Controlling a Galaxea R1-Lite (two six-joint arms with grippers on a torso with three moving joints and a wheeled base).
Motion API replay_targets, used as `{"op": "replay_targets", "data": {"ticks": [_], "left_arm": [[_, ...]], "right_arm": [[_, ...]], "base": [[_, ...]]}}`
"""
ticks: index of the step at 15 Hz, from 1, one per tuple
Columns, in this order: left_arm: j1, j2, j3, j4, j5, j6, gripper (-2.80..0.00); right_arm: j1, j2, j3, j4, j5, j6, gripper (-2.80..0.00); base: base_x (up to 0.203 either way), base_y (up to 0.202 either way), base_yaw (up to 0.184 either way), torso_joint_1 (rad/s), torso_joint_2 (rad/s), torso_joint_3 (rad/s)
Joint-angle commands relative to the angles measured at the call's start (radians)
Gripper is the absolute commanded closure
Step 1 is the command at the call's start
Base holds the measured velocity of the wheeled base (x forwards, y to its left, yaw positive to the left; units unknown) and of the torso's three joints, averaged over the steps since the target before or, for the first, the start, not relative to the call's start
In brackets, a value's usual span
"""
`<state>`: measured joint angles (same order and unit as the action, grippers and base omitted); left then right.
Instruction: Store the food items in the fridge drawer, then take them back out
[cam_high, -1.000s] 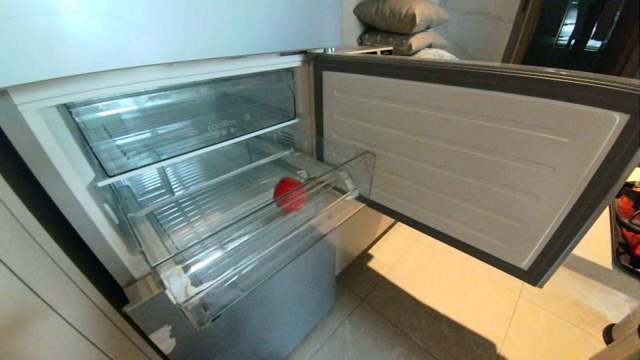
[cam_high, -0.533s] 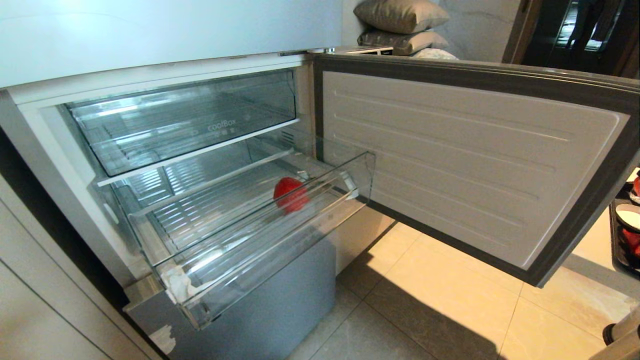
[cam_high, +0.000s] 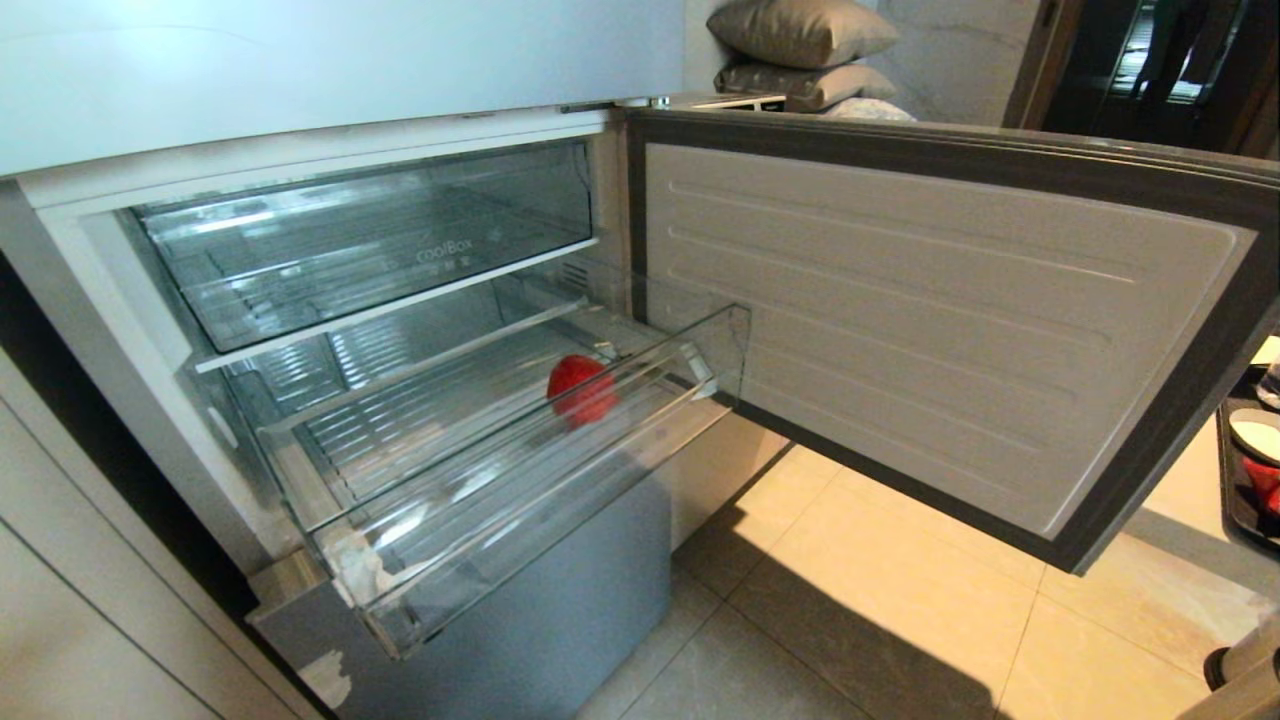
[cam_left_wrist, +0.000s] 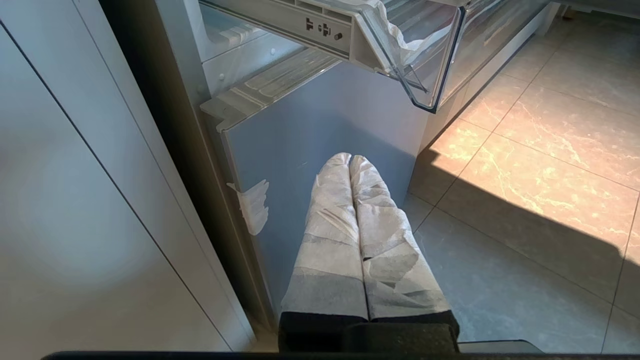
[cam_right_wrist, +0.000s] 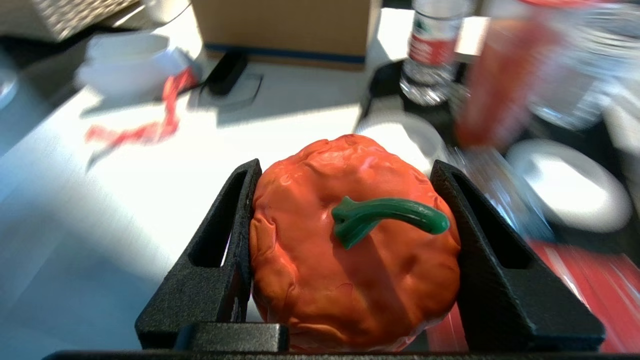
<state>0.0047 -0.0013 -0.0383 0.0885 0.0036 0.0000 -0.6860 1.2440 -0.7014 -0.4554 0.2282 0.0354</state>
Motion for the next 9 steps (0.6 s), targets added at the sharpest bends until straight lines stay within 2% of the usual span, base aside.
{"op": "replay_targets", "data": {"ticks": [1, 3, 4, 7, 8, 9], "left_arm": [[0.001, 0.000, 0.000, 0.000, 0.001, 0.000, 0.00], [0.000, 0.000, 0.000, 0.000, 0.001, 0.000, 0.00], [0.000, 0.000, 0.000, 0.000, -0.001, 0.000, 0.00], [0.001, 0.000, 0.000, 0.000, 0.000, 0.000, 0.00], [0.000, 0.000, 0.000, 0.000, 0.001, 0.000, 0.00], [0.000, 0.000, 0.000, 0.000, 0.001, 0.000, 0.00]], "right_arm": [[0.009, -0.442, 0.221, 0.018, -0.016, -0.023, 0.00], [0.050, -0.605, 0.370, 0.038, -0.031, -0.042, 0.00], [0.119, -0.655, 0.410, 0.056, -0.035, -0.047, 0.00], [0.484, -0.831, 0.547, 0.203, -0.081, -0.064, 0.00], [0.571, -0.909, 0.610, 0.263, -0.101, -0.075, 0.00], [0.620, -0.971, 0.648, 0.313, -0.123, -0.084, 0.00]], "base": [[0.000, 0.000, 0.000, 0.000, 0.00, 0.000], [0.000, 0.000, 0.000, 0.000, 0.00, 0.000], [0.000, 0.000, 0.000, 0.000, 0.00, 0.000], [0.000, 0.000, 0.000, 0.000, 0.00, 0.000], [0.000, 0.000, 0.000, 0.000, 0.00, 0.000], [0.000, 0.000, 0.000, 0.000, 0.00, 0.000]]}}
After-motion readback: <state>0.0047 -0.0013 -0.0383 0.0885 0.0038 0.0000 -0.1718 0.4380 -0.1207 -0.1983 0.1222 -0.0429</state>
